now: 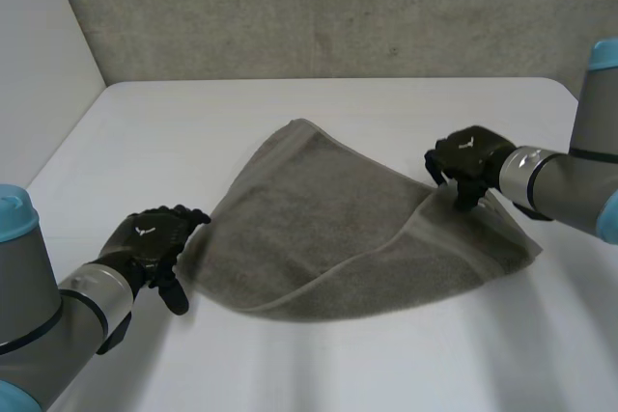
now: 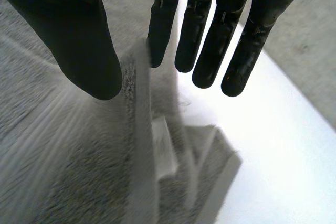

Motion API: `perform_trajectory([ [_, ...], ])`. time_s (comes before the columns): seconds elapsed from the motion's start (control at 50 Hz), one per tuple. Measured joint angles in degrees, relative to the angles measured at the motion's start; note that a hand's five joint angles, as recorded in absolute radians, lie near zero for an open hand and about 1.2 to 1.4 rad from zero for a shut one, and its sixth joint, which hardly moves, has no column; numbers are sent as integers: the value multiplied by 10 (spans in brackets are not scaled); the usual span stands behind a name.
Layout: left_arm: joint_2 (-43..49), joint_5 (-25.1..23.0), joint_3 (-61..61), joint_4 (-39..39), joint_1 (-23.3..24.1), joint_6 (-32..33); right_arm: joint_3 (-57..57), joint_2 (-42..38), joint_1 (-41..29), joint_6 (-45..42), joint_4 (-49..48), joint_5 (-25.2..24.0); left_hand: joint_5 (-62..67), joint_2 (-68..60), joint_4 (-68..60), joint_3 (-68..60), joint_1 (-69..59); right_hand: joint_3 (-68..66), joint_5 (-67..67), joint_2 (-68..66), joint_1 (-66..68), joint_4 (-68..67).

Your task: Fold the towel.

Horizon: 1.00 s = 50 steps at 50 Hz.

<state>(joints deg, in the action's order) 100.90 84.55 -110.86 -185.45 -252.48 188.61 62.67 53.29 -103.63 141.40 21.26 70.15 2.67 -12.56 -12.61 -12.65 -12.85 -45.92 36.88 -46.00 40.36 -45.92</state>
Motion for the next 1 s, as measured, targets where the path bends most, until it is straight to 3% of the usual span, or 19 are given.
perform_trajectory([
  [0.16, 0, 0, 0, 0, 0, 0, 18, -22, 0, 0, -1, -1, 0, 0, 0, 0, 0, -9, 6, -10, 6, -9],
  [0.18, 0, 0, 0, 0, 0, 0, 19, -24, 0, 0, -1, -1, 0, 0, 0, 0, 0, -96, 76, -101, 77, -96],
  [0.22, 0, 0, -1, 0, 0, 0, 20, -26, 1, 2, -2, -2, 0, 0, 0, 0, 0, -96, 76, -101, 77, -96],
  [0.24, 0, 0, -1, 0, 0, 0, 21, -27, 1, 3, -4, -3, 0, 0, 0, 0, 0, -195, 168, -193, 152, -198],
  [0.28, 0, 0, -1, 0, 0, 0, 22, -26, 1, 4, -5, -3, 0, 0, 1, 0, 0, -208, 182, -203, 156, -212],
  [0.38, 0, 0, -1, 1, 0, 0, 21, -24, 1, 5, -16, -1, -2, 3, 4, 3, 2, -44, 53, -43, 33, -48],
  [0.5, 0, 0, -1, 1, 0, 0, 21, -27, 1, 12, -31, 6, -3, 4, 5, 5, 3, 46, -46, 40, -35, 47],
  [1.0, 0, 1, -6, 1, 0, 0, 6, -76, -2, 73, -91, 47, -4, 6, 6, 5, 3, 74, -83, 64, -57, 77],
])
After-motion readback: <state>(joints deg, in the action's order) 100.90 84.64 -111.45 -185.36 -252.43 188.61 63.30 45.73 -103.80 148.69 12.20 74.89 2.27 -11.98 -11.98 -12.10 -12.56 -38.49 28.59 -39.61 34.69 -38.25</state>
